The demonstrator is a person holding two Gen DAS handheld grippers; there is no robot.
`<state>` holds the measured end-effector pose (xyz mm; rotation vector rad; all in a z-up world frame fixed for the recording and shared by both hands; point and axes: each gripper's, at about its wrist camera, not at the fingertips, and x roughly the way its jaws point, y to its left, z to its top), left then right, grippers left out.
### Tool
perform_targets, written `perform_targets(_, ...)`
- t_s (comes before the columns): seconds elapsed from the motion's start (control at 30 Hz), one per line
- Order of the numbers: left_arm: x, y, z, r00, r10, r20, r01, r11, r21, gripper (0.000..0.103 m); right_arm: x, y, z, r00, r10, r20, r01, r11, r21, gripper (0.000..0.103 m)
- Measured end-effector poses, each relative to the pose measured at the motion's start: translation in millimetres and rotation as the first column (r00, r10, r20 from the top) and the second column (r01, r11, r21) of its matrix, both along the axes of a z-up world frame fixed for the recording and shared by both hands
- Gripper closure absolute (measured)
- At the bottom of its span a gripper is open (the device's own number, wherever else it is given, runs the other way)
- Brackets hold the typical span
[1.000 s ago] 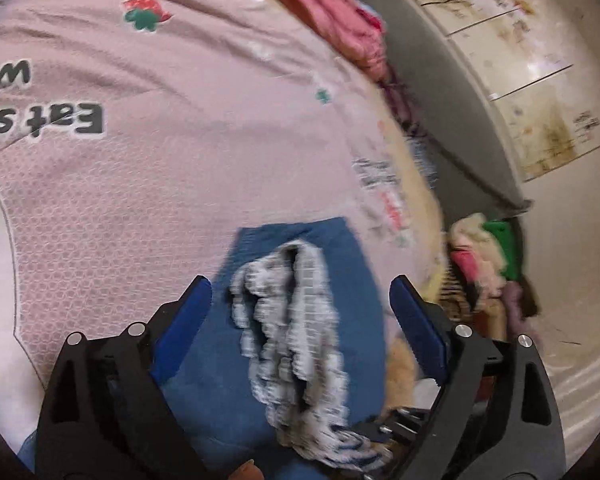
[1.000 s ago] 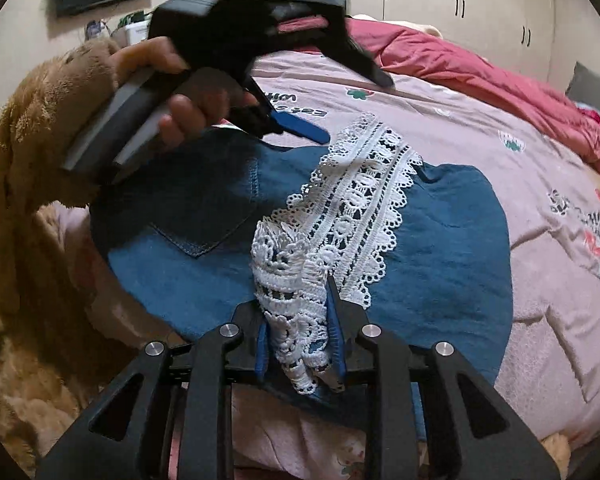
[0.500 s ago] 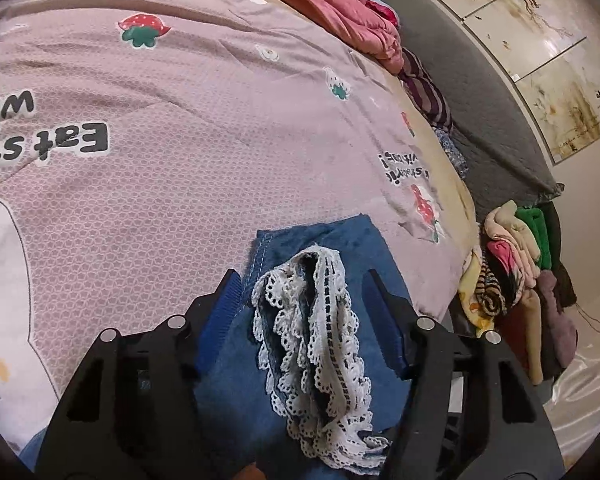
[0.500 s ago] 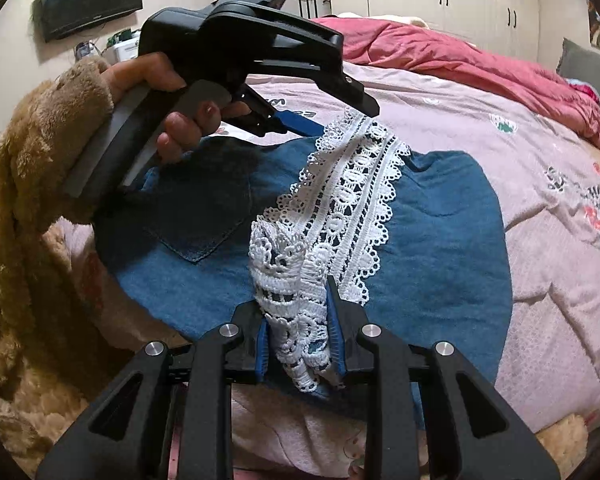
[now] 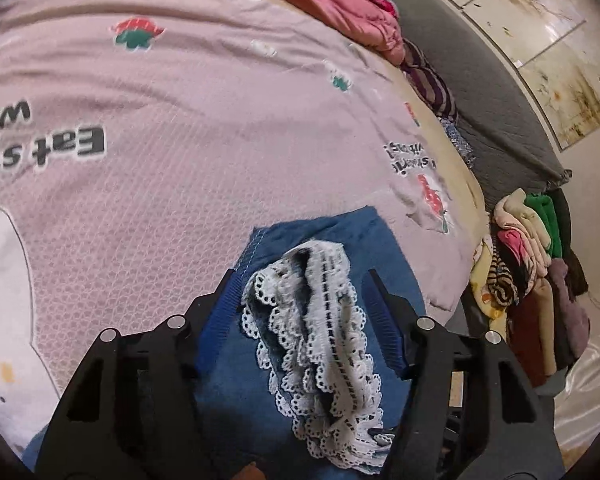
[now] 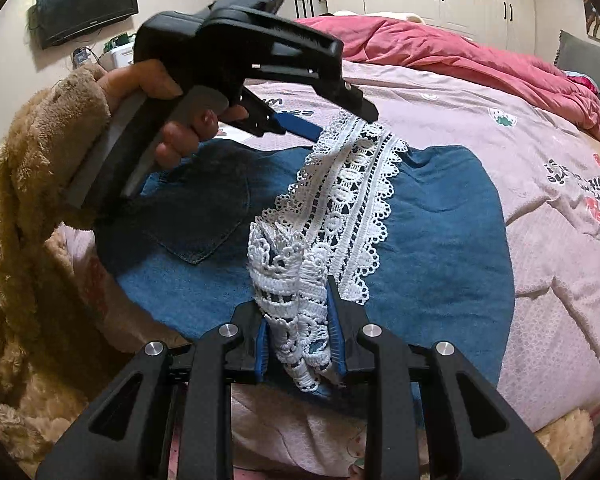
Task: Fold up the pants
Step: 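Lift the lace-trimmed leg with both grippers and fold it over the pants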
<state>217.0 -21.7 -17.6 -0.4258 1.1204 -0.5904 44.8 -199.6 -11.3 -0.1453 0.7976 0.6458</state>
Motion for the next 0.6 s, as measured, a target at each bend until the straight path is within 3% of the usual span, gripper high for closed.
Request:
perform_targets(0.1, 2, 0, -7, 0.999, 0.024, -0.040, -0.024, 1.000, -0.004, 0.050, -1, 1, 0, 1.000, -0.002, -0.002, 0.002, 1.000, 0.000, 0.078)
perform_targets(0.17, 2, -1, -10, 0.998, 0.043, -0.044, -0.043, 0.999, 0.001, 0.071, -1, 1, 0, 1.000, -0.004, 0.000, 0.004, 1.000, 0.001, 0.077)
perform_targets(0.23, 1, -4, -9, 0.998, 0.043, -0.034, -0.043, 0.999, 0.005, 0.083, -1, 4, 0, 1.000, -0.003, 0.006, 0.003, 1.000, -0.006, 0.077)
perform_targets(0.4, -5, -3, 6, 1.000, 0.028, 0.002, -0.028, 1.000, 0.010, 0.088, -6, 9, 5, 0.999, 0.027, 0.038, -0.025, 0.998, -0.054, 0.081)
perform_targets(0.5, -9, 5, 15, 0.999, 0.037, 0.034, -0.037, 0.999, 0.019, 0.088, -10, 11, 18, 0.996, 0.056, 0.064, -0.055, 0.998, -0.026, 0.081)
perform_targets(0.6, -10, 15, 13, 0.998, 0.053, 0.021, -0.054, 0.998, 0.031, 0.088, -12, 21, 14, 0.993, 0.093, 0.072, -0.088, 0.994, -0.065, 0.081)
